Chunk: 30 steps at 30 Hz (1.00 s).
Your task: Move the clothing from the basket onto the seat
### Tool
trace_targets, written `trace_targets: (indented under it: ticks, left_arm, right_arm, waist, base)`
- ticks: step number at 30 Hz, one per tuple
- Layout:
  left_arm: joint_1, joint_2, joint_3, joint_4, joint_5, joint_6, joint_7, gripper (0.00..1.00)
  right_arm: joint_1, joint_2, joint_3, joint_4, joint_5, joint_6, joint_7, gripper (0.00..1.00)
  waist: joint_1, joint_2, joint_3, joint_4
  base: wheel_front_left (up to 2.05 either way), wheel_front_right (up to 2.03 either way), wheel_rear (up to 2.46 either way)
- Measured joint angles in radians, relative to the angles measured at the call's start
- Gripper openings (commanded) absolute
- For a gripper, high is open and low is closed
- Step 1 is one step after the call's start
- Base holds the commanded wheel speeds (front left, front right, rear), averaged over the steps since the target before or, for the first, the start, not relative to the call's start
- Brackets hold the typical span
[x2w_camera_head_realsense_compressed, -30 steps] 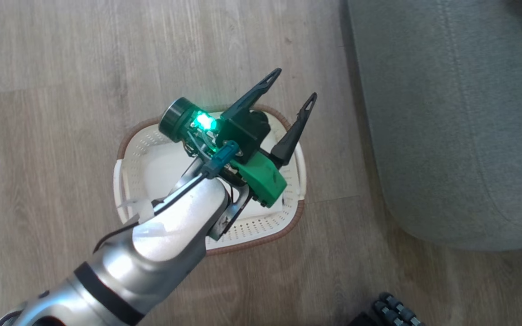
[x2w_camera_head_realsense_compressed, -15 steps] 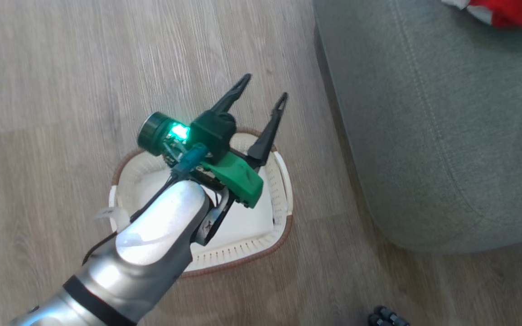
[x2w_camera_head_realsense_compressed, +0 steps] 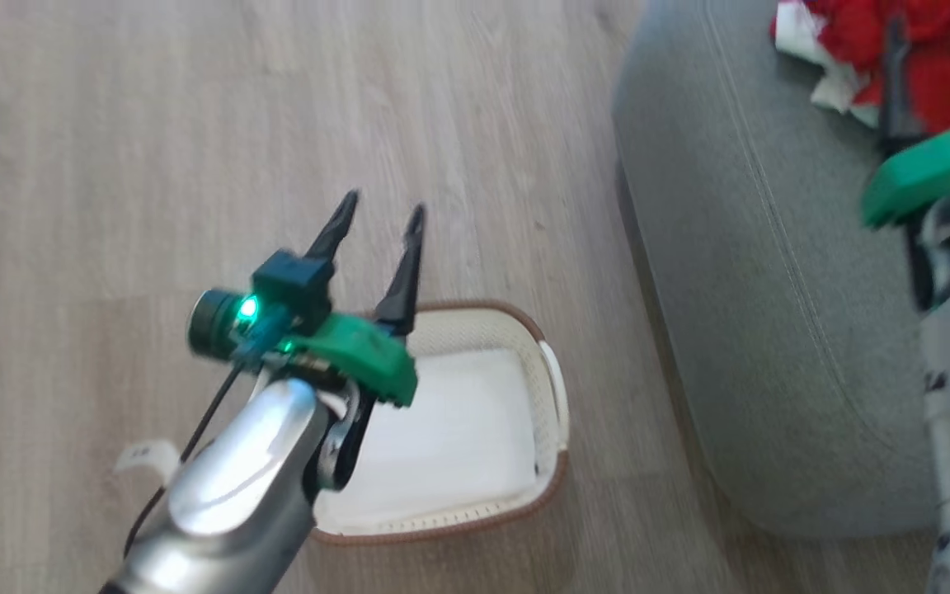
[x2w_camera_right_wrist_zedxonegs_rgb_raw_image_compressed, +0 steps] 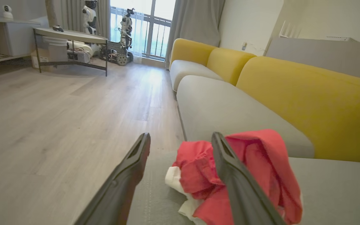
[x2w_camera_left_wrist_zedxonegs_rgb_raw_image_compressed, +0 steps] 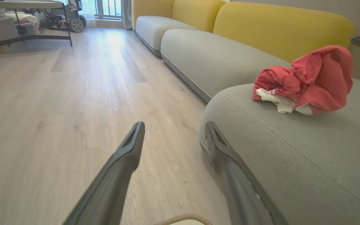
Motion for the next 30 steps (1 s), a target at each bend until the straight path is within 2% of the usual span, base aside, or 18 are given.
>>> trace_targets:
  ticks: [6, 14, 22, 30]
  left_arm:
    - [0.113, 0.012, 0.074, -0.028, 0.019, 0.012, -0.002, 1.00]
    - [0.294, 0.027, 0.178, -0.073, 0.026, 0.031, -0.002, 1.00]
    - [0.437, 0.040, 0.253, -0.132, 0.045, 0.056, -0.002, 1.00]
    - [0.531, 0.040, 0.314, -0.182, 0.062, 0.074, -0.002, 1.00]
  right_arm:
    - [0.131, 0.052, 0.038, -0.071, 0.033, 0.000, 0.000, 1.00]
    - [0.353, 0.129, 0.036, -0.216, 0.041, 0.000, 0.000, 1.00]
    - [0.526, 0.138, 0.086, -0.329, 0.111, 0.000, 0.000, 1.00]
    - [0.629, 0.141, 0.109, -0.406, 0.169, 0.000, 0.000, 1.00]
  waist:
    - [0.0000, 0.0000, -0.074, 0.050]
    - [0.0000, 0.0000, -0.173, 0.118]
    - [0.0000, 0.0000, -0.234, 0.159]
    - [0.0000, 0.0001, -0.259, 0.170]
  base:
    - [0.00, 0.00, 0.00]
    - [0.00, 0.00, 0.00]
    - [0.00, 0.00, 0.00]
    - [0.00, 0.00, 0.00]
